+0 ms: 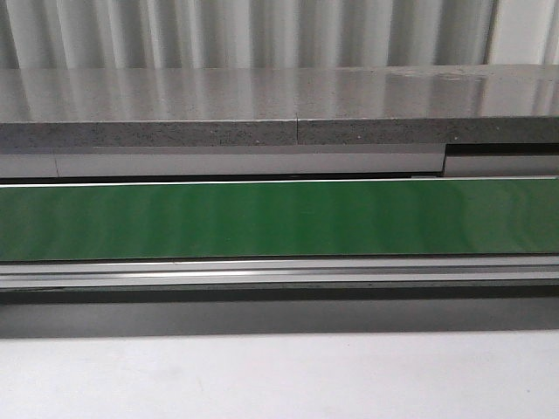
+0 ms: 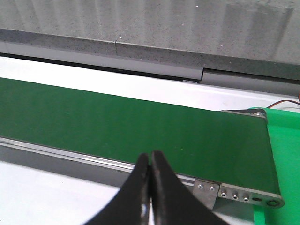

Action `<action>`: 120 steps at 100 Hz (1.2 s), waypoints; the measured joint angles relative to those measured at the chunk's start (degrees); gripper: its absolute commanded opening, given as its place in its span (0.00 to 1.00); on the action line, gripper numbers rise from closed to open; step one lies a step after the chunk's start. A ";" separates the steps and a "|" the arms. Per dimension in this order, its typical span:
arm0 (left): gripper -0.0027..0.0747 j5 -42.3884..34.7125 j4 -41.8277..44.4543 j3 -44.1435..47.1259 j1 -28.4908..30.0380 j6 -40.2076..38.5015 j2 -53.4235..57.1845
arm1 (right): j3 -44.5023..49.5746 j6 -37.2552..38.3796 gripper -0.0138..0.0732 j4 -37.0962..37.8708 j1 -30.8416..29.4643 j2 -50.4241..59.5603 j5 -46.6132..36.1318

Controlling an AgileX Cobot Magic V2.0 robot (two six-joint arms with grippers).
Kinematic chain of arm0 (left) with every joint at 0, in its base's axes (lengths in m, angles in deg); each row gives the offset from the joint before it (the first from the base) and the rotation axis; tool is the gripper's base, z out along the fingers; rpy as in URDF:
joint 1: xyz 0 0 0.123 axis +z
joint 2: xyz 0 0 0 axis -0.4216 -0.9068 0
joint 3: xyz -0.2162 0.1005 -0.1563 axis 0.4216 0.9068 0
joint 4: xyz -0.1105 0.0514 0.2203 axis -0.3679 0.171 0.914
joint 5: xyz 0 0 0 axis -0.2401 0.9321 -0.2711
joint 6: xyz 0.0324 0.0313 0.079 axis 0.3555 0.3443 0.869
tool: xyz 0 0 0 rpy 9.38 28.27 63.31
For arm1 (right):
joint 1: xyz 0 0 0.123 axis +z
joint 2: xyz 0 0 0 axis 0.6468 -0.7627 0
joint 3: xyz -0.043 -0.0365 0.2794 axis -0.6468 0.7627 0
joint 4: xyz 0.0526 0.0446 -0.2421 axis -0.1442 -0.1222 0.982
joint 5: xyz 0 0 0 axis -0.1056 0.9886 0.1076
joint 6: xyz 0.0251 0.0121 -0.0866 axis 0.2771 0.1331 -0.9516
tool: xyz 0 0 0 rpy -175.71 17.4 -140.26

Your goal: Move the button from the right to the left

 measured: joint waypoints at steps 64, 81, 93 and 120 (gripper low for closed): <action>0.01 0.00 0.00 0.00 0.00 0.00 0.00 | 0.43 -0.10 0.08 0.00 0.00 0.00 -0.99; 0.01 0.00 0.00 0.00 0.00 0.00 0.00 | 5.92 1.39 0.08 0.56 -1.14 0.00 -12.34; 0.01 0.00 0.00 0.00 0.00 0.00 0.00 | 11.78 6.83 0.08 5.99 -2.91 0.00 -23.05; 0.01 0.00 0.00 0.00 0.00 0.00 0.00 | 22.36 13.39 0.08 13.16 -7.30 2.29 -34.77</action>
